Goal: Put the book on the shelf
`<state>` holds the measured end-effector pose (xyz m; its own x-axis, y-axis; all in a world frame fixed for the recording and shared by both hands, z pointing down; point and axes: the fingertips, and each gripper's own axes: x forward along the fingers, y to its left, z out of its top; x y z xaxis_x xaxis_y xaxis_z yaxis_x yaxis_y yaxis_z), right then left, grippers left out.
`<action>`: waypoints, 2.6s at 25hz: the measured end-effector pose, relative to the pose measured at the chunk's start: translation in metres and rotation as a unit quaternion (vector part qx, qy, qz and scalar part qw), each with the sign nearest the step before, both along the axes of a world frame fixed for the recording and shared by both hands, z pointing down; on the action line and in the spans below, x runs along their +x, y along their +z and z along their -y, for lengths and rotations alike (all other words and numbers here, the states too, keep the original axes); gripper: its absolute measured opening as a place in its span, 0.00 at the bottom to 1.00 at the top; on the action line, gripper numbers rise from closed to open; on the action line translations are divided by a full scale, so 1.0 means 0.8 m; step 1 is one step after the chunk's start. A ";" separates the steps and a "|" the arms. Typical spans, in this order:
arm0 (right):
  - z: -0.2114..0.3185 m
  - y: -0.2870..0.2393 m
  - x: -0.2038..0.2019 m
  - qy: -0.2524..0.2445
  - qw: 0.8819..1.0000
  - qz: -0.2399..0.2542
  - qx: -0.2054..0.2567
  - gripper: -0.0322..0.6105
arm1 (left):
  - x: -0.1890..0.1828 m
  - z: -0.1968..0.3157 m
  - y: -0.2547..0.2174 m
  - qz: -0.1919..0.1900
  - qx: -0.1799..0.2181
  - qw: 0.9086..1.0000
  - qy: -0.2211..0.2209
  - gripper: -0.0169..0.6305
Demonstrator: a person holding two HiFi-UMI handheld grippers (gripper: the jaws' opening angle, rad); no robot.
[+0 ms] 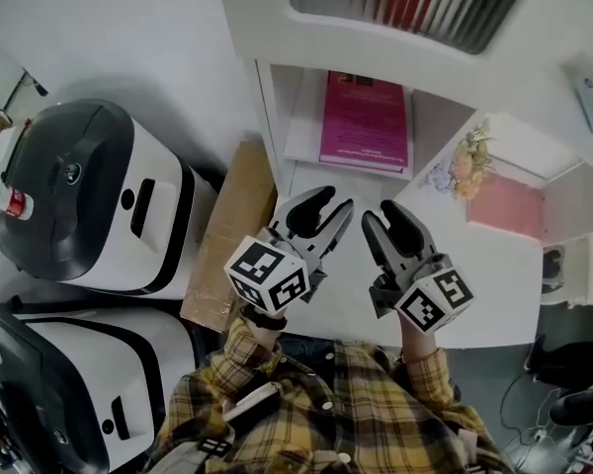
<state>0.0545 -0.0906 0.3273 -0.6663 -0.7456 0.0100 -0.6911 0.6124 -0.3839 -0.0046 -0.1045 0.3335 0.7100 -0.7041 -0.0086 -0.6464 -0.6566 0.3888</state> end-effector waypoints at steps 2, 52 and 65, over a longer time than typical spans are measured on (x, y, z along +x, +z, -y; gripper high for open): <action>-0.016 -0.016 -0.001 -0.003 0.999 -0.021 0.028 0.31 | 0.006 -0.017 -0.014 0.020 0.020 1.000 0.005 0.27; -0.124 -0.036 0.022 -0.065 0.995 -0.048 0.060 0.08 | 0.061 -0.145 -0.047 0.055 0.077 0.993 0.072 0.06; -0.123 -0.032 0.013 -0.089 0.994 -0.047 0.053 0.08 | 0.047 -0.138 -0.048 0.092 0.096 0.986 0.097 0.06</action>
